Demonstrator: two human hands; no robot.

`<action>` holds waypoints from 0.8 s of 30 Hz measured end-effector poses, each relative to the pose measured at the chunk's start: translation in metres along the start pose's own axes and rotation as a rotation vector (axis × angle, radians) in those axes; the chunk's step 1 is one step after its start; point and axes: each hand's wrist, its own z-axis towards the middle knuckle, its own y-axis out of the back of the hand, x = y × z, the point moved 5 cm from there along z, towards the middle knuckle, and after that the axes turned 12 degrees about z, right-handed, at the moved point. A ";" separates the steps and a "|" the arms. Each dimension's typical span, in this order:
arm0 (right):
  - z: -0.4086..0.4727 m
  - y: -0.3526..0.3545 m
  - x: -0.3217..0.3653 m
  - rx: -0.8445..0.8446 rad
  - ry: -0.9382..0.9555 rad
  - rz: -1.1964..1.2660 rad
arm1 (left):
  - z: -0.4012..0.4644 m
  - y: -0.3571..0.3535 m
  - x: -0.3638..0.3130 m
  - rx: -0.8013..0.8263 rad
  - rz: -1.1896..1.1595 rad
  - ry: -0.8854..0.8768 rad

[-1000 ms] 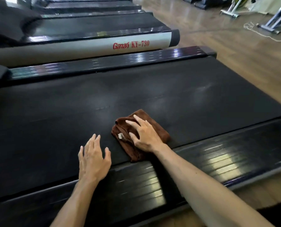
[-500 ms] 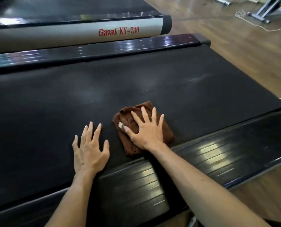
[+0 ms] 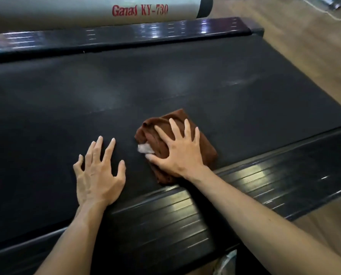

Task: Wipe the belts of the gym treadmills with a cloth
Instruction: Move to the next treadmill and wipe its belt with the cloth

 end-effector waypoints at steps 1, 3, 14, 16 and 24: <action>-0.014 0.000 -0.004 -0.006 0.014 0.004 | 0.000 0.000 -0.001 -0.003 0.000 0.000; -0.024 0.008 -0.024 -0.026 -0.073 0.012 | 0.000 0.000 -0.001 -0.018 0.004 -0.003; 0.059 0.006 0.005 -0.060 -0.201 -0.028 | 0.004 -0.004 -0.001 -0.010 0.035 -0.012; 0.035 -0.001 0.017 -0.033 -0.059 -0.023 | 0.003 -0.003 -0.002 -0.019 0.030 -0.010; -0.003 0.013 -0.041 -0.084 -0.283 -0.141 | 0.003 -0.004 -0.002 -0.036 0.024 -0.011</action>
